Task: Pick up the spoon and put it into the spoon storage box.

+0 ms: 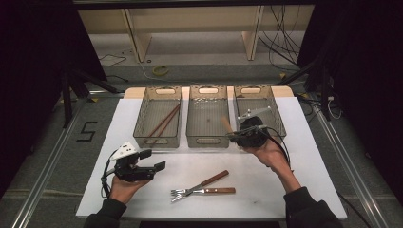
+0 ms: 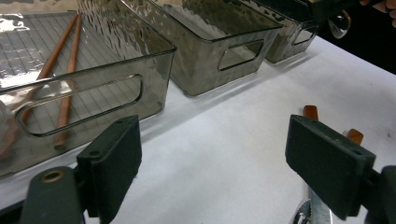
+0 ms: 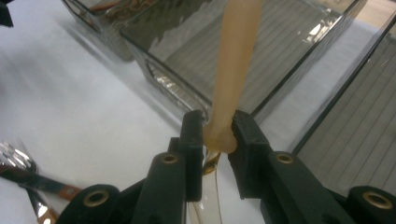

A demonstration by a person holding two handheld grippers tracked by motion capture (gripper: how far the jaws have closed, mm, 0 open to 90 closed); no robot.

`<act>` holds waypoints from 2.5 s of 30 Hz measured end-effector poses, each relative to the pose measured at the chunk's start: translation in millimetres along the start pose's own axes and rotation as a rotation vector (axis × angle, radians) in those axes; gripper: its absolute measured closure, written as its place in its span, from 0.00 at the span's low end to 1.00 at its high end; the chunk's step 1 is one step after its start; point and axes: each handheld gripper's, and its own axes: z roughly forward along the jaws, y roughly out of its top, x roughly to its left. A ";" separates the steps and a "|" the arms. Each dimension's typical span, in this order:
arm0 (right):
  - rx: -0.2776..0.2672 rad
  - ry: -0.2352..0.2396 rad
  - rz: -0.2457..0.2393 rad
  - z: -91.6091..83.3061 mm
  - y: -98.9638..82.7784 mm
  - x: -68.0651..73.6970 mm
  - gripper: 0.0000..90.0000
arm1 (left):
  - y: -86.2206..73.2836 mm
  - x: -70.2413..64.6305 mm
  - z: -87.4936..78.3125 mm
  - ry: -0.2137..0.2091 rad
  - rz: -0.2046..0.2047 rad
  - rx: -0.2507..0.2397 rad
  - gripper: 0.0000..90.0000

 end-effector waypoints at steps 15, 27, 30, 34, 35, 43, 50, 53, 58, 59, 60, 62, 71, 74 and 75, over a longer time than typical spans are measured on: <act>-0.023 -0.003 0.006 13.6 33.9 -3.8 0.85 | -2.2 -0.6 -2.3 0.000 -0.004 0.007 0.20; -0.007 -0.023 0.017 37.0 58.2 -10.9 0.85 | -3.5 -2.1 -5.3 -0.003 -0.005 0.002 0.20; -0.005 -0.028 0.014 41.2 63.6 -11.5 0.85 | -3.5 -2.7 -6.2 -0.004 -0.003 0.001 0.20; -0.001 -0.034 0.020 47.6 69.6 -12.9 0.85 | -4.0 -3.3 -6.4 -0.006 -0.005 -0.001 0.20; 0.002 -0.035 0.026 49.4 70.8 -13.9 0.85 | -4.3 -3.3 -6.4 -0.006 -0.006 -0.003 0.20; 0.011 -0.050 0.048 62.9 77.9 -19.3 0.84 | -4.9 -2.9 -8.3 -0.004 -0.006 -0.007 0.20; 0.031 -0.057 0.057 75.0 78.2 -22.3 0.84 | -5.4 -3.1 -9.1 -0.004 -0.004 -0.008 0.20; 0.037 -0.057 0.068 79.9 77.6 -24.6 0.84 | -5.4 -3.3 -9.0 -0.003 -0.004 -0.008 0.20; 0.050 -0.057 0.076 86.6 77.0 -24.6 0.84 | -5.7 -3.4 -8.6 -0.004 -0.007 -0.009 0.20; 0.049 -0.054 0.075 87.9 77.0 -24.5 0.84 | -5.6 -3.6 -8.5 -0.004 -0.006 -0.009 0.20; 0.052 -0.054 0.074 88.9 77.1 -24.1 0.84 | -5.6 -3.8 -8.5 -0.004 -0.006 -0.009 0.20; 0.056 -0.053 0.074 91.0 77.4 -23.4 0.84 | -5.5 -3.7 -8.7 -0.005 -0.003 -0.008 0.20; 0.072 -0.038 0.085 94.5 80.5 -25.1 0.69 | -5.7 -3.5 -8.8 -0.005 -0.003 -0.009 0.20; 0.054 -0.024 0.087 90.4 81.7 -24.2 0.63 | -5.7 -3.5 -8.8 -0.005 -0.003 -0.009 0.20; 0.049 -0.021 0.084 89.0 81.9 -24.0 0.61 | -5.7 -3.5 -8.8 -0.005 -0.003 -0.009 0.20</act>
